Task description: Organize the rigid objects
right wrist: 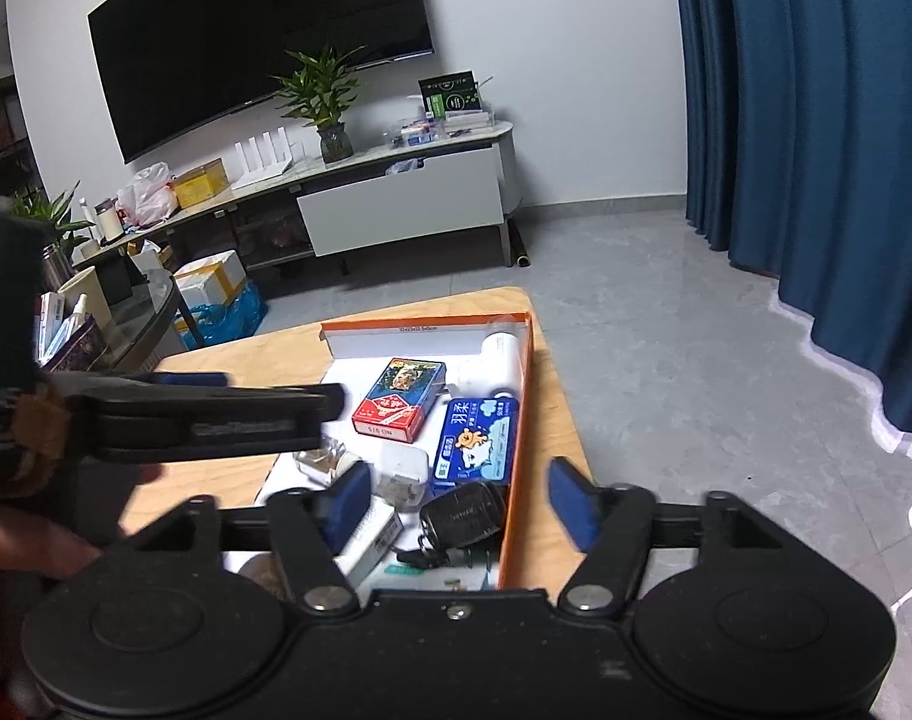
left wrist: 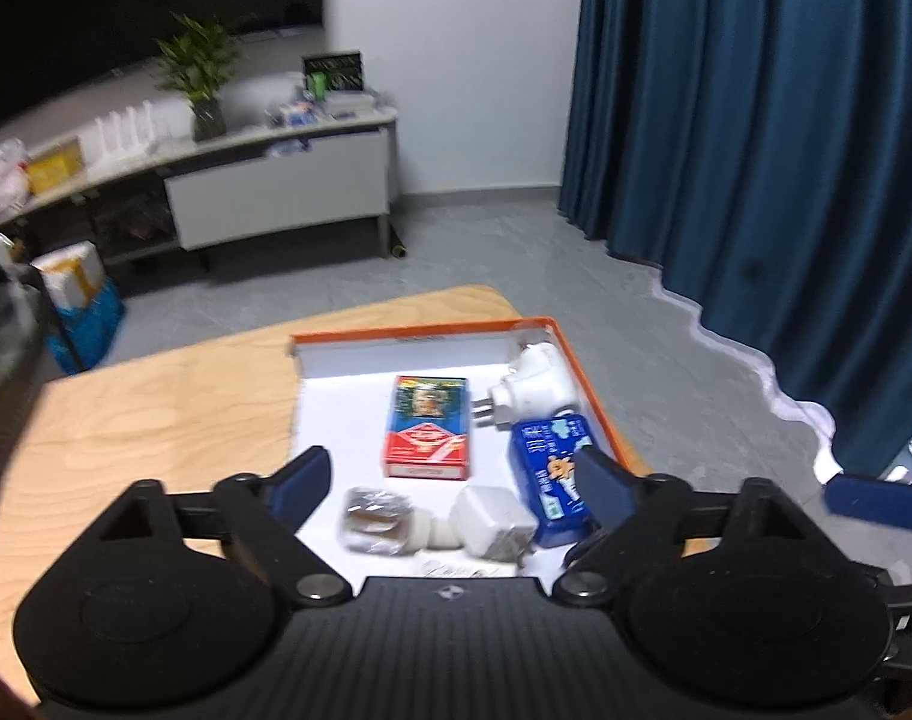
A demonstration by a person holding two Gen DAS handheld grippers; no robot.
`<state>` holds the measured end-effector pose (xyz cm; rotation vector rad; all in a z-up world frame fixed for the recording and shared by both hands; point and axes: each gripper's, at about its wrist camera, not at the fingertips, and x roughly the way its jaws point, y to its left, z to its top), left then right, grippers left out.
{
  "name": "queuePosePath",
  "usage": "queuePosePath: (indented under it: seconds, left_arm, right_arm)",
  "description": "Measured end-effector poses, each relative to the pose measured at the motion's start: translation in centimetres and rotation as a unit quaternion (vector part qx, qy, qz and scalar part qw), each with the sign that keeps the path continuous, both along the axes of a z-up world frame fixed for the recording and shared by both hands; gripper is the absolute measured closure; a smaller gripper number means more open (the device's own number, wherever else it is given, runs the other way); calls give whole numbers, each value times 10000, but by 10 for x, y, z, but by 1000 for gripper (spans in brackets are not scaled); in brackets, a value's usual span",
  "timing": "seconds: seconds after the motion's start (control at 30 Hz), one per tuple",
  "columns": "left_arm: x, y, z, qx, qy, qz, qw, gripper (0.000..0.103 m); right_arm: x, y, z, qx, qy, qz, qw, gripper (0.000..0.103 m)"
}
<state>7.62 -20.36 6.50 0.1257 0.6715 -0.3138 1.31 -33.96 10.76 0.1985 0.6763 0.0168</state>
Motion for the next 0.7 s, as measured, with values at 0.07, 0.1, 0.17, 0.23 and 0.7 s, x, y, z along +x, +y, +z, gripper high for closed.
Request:
queuePosePath:
  seconds: [0.07, 0.1, 0.17, 0.23, 0.7]
  left_arm:
    - [-15, 6, 7, 59, -105, 157, 9998, 0]
    - [-23, 8, 9, 72, -140, 226, 9996, 0]
    - [-36, 13, 11, 88, -98, 337, 9993, 0]
    - [-48, 17, 10, 27, -19, 427, 9991, 0]
    - [-102, 20, -24, 200, 374, 642, 9970, 0]
  right_arm:
    - [-10, 2, 2, -30, -50, -7, 10000, 21]
    - [-14, 2, 3, -28, -54, -23, 10000, 21]
    - [-22, 4, 3, -38, -39, -43, 10000, 20]
    - [-32, 7, 0, -65, -3, -29, 10000, 20]
    - [-80, 19, -29, -182, 435, -117, 9988, 20]
